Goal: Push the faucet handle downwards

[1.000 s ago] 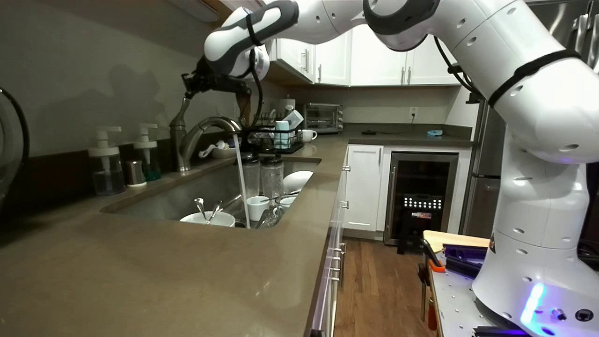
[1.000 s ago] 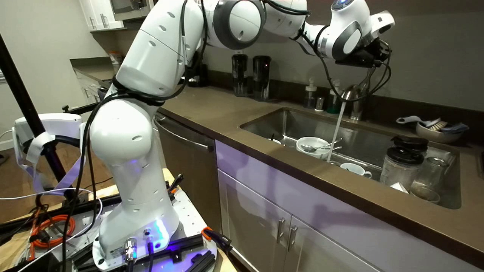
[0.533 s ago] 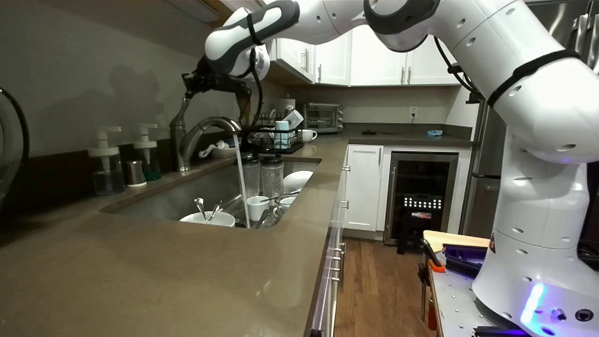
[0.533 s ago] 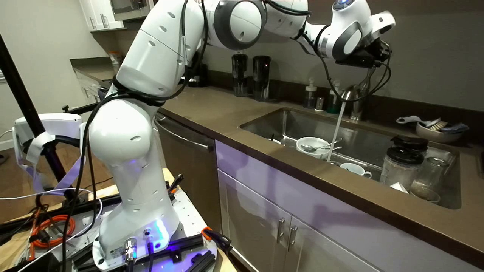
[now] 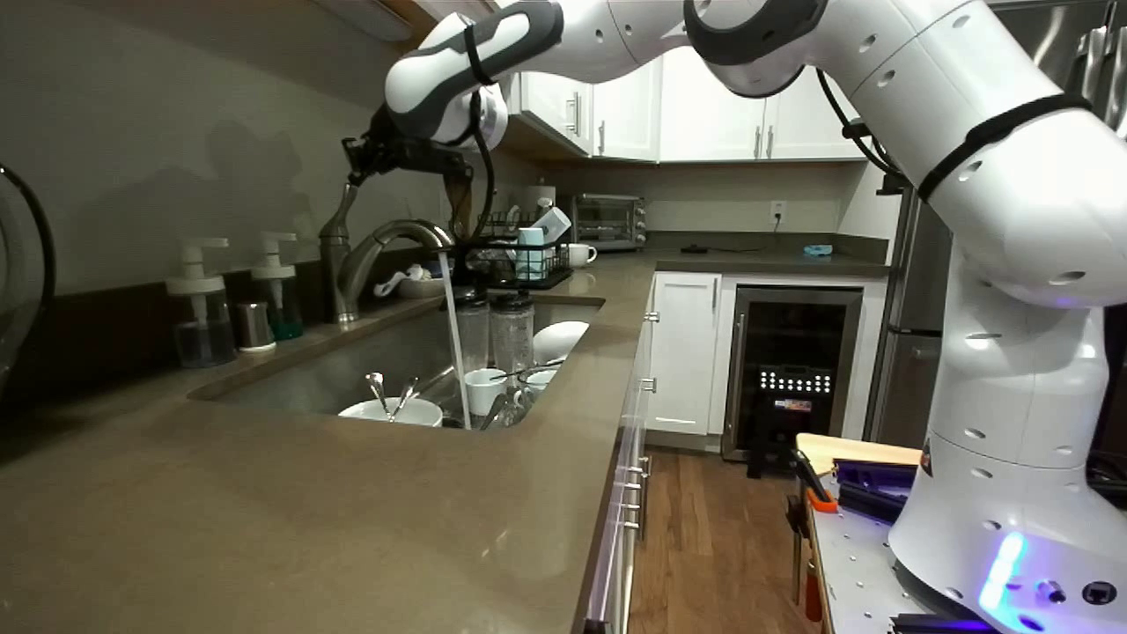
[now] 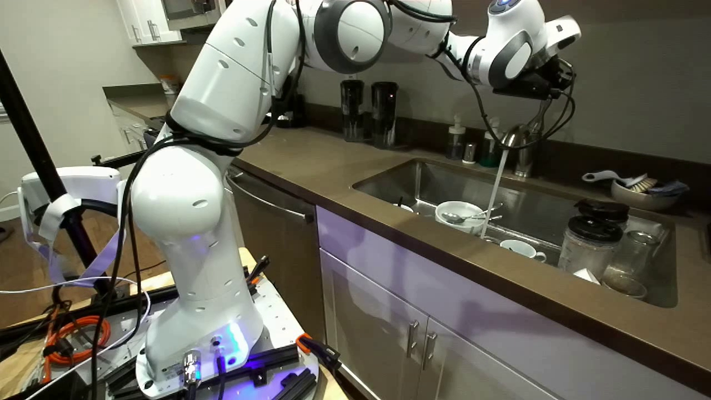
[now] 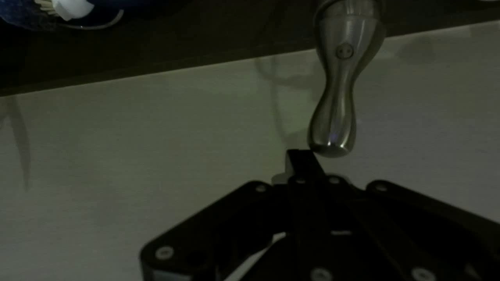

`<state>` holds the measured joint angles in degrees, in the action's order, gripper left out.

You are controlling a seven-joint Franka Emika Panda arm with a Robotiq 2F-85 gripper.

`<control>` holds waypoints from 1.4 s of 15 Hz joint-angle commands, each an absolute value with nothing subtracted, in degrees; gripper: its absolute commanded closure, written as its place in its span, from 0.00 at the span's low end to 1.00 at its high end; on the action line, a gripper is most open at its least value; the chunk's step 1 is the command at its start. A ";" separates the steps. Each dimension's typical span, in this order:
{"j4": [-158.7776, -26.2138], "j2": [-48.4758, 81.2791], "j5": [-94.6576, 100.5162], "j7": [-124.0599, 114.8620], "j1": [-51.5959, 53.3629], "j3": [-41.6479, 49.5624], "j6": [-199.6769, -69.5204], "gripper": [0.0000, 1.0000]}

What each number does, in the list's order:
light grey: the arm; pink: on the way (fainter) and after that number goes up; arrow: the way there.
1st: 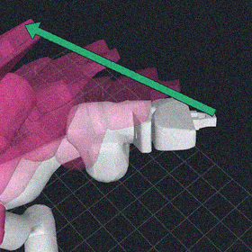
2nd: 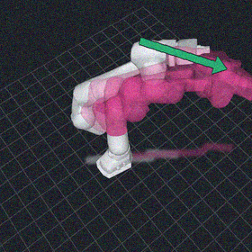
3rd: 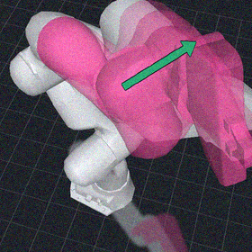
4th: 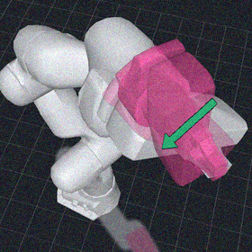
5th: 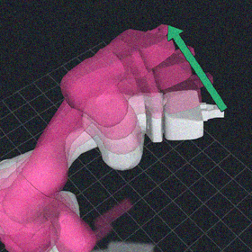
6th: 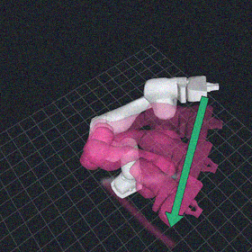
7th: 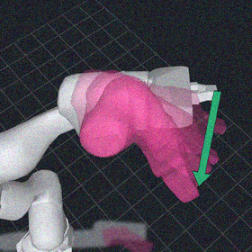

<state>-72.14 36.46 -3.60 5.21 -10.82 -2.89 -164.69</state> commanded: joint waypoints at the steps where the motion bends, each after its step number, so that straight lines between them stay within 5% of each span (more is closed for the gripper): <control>1: -69.37 36.98 -3.14 6.06 -9.95 -2.17 -162.49 0.97; 21: -64.34 40.41 -3.55 6.38 -9.08 -0.84 -156.69 0.97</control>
<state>-62.60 41.80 -3.28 5.20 -8.74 0.23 -157.09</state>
